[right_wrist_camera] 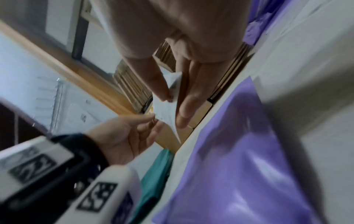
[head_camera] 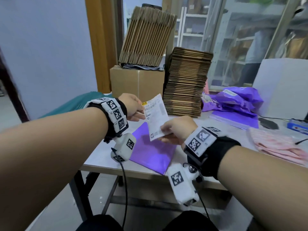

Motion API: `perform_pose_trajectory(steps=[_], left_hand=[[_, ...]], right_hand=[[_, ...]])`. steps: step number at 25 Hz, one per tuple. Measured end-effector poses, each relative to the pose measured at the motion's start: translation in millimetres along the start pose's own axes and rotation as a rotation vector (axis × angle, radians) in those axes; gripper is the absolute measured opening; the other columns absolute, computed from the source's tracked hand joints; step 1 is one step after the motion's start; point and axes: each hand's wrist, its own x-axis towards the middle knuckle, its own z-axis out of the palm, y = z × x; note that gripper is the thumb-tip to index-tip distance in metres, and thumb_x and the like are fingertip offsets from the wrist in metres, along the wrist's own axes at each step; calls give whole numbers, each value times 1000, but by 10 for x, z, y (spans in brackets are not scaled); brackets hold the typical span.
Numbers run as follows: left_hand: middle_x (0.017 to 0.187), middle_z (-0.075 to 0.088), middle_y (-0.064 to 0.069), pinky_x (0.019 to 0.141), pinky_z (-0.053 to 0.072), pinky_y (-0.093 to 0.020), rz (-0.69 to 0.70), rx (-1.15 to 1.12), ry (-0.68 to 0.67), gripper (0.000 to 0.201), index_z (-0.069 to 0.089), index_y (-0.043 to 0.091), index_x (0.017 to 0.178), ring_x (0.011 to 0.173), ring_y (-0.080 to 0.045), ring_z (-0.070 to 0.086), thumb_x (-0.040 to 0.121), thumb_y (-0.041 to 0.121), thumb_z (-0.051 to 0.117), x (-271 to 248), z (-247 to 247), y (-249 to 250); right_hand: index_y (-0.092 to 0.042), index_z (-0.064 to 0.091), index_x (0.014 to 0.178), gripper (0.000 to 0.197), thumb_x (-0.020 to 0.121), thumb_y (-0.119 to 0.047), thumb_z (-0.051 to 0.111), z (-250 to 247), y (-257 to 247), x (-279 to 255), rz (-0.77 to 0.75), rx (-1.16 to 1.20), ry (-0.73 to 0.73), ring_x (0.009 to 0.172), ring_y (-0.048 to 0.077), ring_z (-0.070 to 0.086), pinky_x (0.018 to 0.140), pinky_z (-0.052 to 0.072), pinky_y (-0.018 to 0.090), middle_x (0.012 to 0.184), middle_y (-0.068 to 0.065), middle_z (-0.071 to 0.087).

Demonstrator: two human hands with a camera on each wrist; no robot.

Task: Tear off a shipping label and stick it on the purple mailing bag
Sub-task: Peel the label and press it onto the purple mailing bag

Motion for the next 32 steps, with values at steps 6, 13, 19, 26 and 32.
perform_pose_trajectory(steps=[6,13,19,26,32], left_hand=[[65,60,-5,39,48,-17,15,249,-73,25,55,16,68,32,-6,56,90,5,58,87,108,-26],[70,61,-11,37,48,-14,16,392,-132,17,66,15,95,52,-17,50,85,2,64,207,295,-106],[64,61,-8,52,52,-27,3,474,-145,20,64,16,94,53,-18,58,81,0,68,323,326,-215],[60,63,-5,46,51,-19,23,598,-186,14,61,14,85,48,-14,63,83,1,66,322,386,-205],[46,62,6,80,61,-38,72,800,-205,13,76,14,80,59,-20,60,76,5,70,352,469,-246]], right_hand=[[0,56,67,19,85,1,59,65,177,-40,61,-149,-23,44,19,47,44,45,27,57,12,51],[0,56,62,26,87,-1,63,215,260,15,142,-76,-61,32,12,48,32,41,15,50,8,53],[2,56,62,25,86,1,61,224,260,81,138,-98,-13,23,9,46,29,41,14,54,11,54],[-1,61,58,21,78,-1,64,199,283,94,106,-237,30,25,11,44,30,34,14,52,8,61],[-2,64,60,14,73,-2,66,206,269,115,85,-370,20,22,13,45,32,34,13,55,11,66]])
